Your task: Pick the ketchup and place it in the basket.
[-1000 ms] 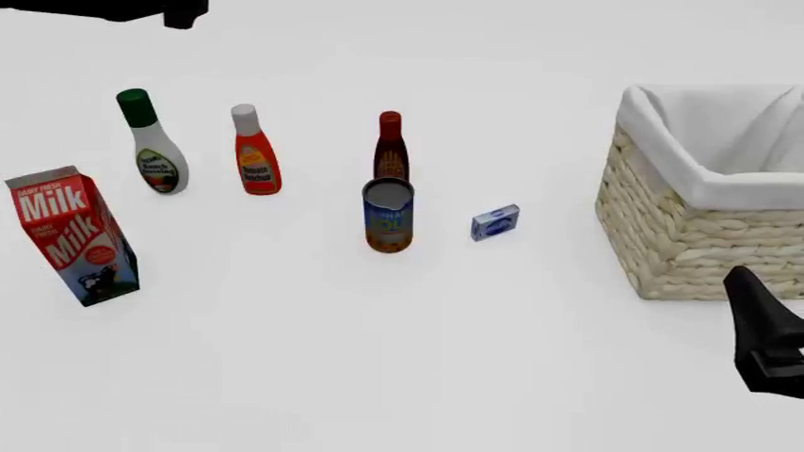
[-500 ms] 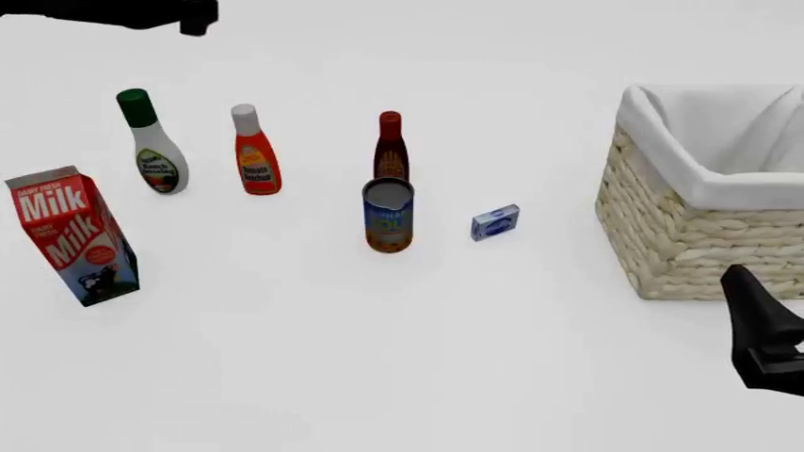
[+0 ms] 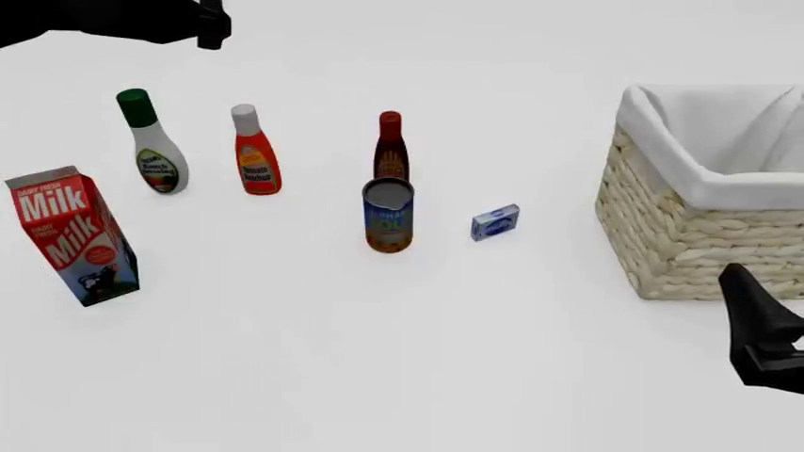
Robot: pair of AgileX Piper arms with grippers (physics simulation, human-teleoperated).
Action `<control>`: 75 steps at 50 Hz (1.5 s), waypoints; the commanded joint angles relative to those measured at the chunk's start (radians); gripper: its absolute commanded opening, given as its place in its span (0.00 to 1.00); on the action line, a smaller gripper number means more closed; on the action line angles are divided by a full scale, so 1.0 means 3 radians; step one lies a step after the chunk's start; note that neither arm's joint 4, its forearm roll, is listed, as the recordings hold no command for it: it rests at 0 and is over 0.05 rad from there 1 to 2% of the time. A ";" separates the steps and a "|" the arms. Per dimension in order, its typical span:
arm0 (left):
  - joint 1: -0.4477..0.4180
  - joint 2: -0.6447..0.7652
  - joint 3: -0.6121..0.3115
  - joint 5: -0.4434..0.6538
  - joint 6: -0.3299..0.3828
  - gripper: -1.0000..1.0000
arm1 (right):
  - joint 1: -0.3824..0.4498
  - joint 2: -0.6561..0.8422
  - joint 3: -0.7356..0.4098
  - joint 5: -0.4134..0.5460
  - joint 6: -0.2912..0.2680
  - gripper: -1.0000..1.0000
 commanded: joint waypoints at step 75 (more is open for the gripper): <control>0.0026 0.0731 -0.0242 -0.0225 0.0042 1.00 | -0.0002 0.0199 0.0001 -0.0137 0.0033 1.00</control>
